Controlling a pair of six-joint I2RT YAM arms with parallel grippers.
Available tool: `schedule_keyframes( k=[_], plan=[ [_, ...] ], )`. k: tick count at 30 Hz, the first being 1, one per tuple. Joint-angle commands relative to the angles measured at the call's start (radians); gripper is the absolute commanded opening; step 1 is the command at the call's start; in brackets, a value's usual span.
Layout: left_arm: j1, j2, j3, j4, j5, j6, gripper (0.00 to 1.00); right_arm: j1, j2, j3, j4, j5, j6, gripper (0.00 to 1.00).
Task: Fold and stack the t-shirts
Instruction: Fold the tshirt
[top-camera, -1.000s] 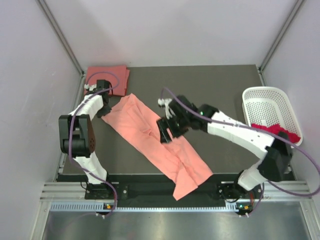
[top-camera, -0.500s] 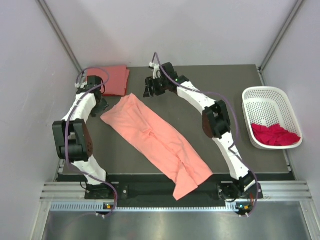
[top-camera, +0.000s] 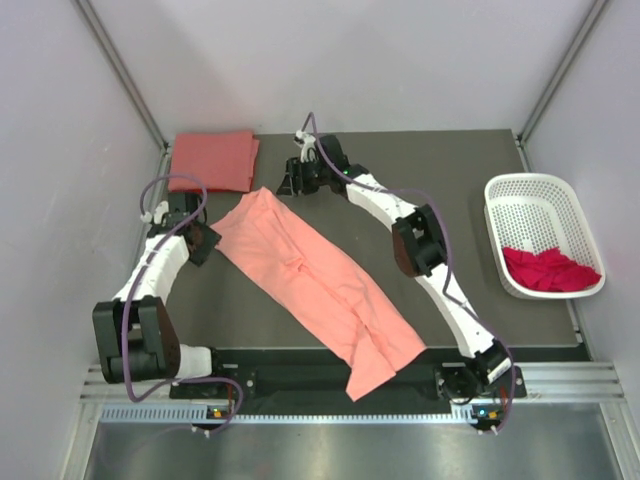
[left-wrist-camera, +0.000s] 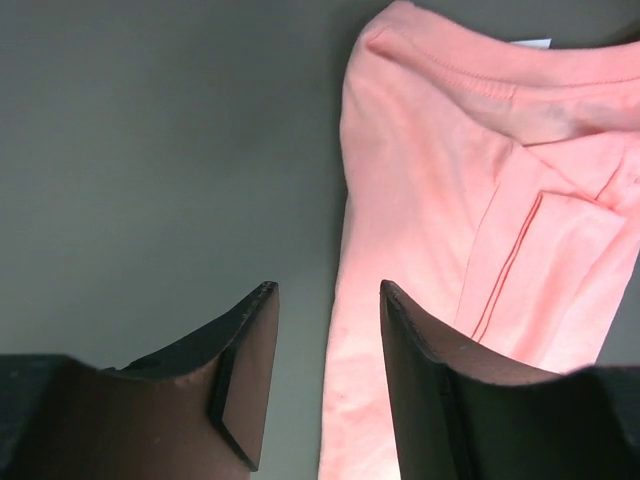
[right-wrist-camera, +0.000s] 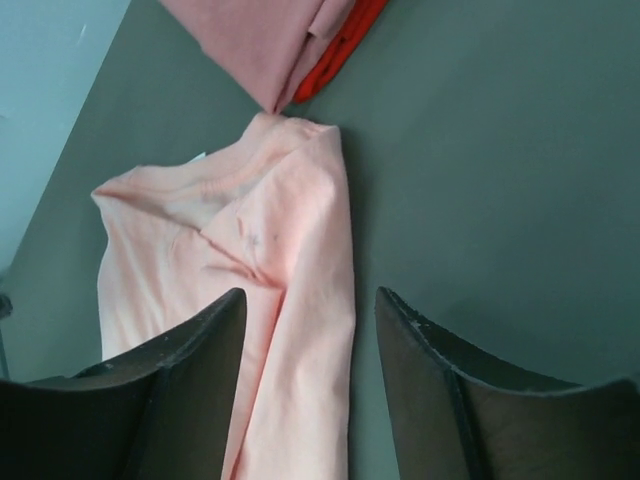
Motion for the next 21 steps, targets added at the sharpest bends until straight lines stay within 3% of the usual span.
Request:
schedule_keyframes(
  k=[1,21],
  plan=[
    [0.004,-0.063,-0.058,0.119,0.022,-0.084,0.49,0.012,0.064,0.084,0.089,0.0,0.055,0.54],
    [0.006,-0.088,-0.049,0.083,-0.011,-0.144,0.5,0.078,0.18,0.155,0.047,0.06,0.079,0.42]
  ],
)
